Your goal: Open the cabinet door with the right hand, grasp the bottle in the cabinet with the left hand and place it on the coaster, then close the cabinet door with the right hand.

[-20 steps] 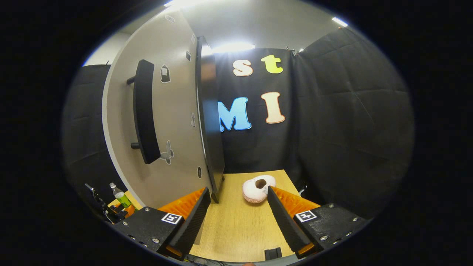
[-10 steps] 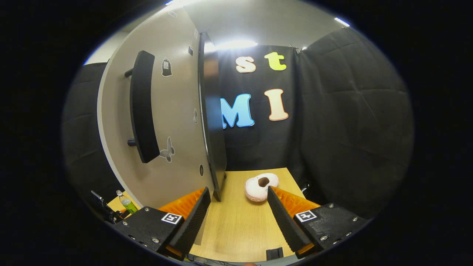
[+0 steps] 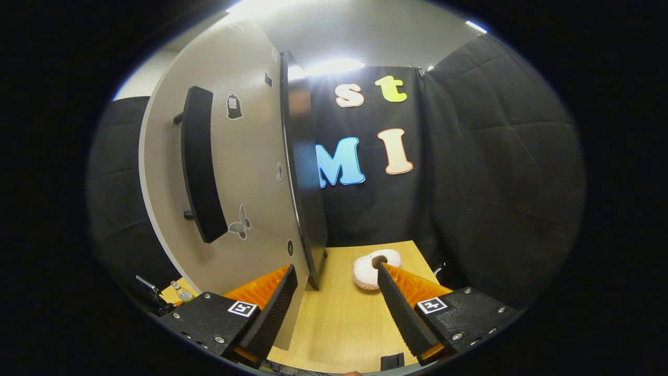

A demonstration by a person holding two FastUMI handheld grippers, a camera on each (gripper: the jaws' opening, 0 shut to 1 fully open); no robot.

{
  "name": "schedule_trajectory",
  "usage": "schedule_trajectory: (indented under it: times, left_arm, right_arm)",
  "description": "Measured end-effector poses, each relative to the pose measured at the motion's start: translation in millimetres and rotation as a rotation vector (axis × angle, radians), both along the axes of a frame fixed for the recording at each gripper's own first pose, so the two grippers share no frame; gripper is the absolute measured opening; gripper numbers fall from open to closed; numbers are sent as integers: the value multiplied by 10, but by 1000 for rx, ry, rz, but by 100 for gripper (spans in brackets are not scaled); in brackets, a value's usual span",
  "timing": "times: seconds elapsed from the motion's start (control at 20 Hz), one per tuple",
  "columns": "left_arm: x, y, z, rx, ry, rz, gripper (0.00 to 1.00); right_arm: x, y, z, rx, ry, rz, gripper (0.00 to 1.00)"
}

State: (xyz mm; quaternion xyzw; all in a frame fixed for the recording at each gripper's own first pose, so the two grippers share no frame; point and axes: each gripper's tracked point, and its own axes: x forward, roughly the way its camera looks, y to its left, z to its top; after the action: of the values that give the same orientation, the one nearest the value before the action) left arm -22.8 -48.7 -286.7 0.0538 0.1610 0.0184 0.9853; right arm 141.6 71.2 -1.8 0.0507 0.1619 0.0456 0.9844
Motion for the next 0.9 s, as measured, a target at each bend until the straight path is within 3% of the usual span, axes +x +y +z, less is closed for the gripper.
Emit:
schedule_trajectory:
  times: [0.25,0.35,0.4,0.65,0.7,0.8,0.85,0.9]
  left_arm:
    - [-57,-72,603,-13,-54,2,87]
    - [-86,-98,879,-17,-80,-1,92]
    - [-100,-107,1012,-22,-91,0,87]
    - [-132,-5,1597,-16,-132,17,83]
    - [-117,23,1707,-21,-140,19,91]
    - [-42,48,1873,-47,-150,12,87]
    - [-16,68,1946,-58,-155,3,87]
    - [25,101,2029,-62,-165,-2,92]
  right_arm:
    - [73,-69,250,34,-58,10,95]
    - [112,-75,378,38,-95,12,95]
    - [127,-80,433,34,-110,8,95]
    - [184,-41,692,-25,-175,-28,95]
    - [191,-8,742,-28,-187,-34,95]
    - [159,92,836,-17,-202,-39,91]
    - [144,158,893,-11,-211,-37,95]
    - [132,211,930,-12,-218,-36,91]
